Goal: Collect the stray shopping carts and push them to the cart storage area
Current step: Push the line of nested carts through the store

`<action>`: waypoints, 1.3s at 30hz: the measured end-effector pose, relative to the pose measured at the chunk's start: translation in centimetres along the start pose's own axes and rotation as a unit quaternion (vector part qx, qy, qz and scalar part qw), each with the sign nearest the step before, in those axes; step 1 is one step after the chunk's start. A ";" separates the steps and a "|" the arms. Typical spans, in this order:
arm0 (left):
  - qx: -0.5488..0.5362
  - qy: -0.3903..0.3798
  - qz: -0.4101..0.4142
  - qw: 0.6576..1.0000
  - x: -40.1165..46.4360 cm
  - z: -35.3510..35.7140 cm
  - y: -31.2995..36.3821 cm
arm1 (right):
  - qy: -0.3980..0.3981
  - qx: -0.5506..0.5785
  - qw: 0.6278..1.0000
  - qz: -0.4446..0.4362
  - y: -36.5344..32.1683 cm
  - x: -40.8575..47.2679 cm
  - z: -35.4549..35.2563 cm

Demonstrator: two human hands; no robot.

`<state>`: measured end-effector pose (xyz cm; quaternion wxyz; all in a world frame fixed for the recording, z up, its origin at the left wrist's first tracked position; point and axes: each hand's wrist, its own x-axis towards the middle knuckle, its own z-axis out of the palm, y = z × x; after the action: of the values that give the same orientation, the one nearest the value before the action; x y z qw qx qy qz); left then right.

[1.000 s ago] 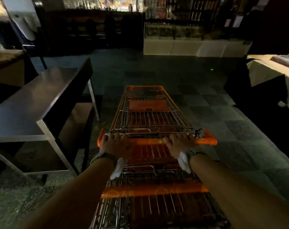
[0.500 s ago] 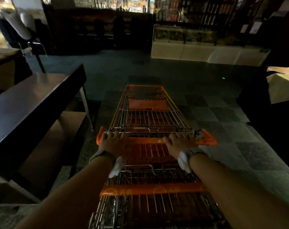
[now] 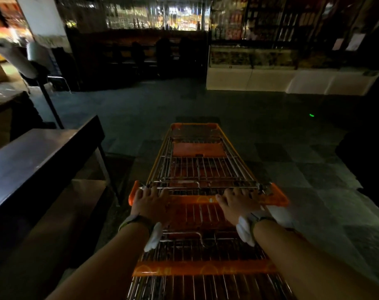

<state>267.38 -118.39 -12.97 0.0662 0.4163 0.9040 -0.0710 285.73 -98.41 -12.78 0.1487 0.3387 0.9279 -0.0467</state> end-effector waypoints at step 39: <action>-0.027 0.007 -0.056 0.998 92.7 -15.5 -11.8 | 0.007 0.000 0.999 -0.044 4.1 92.1 -30.9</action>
<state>197.69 -54.19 -13.46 0.0672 0.3636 0.9279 -0.0472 213.96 -32.88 -11.59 0.1398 0.2978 0.9430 -0.0511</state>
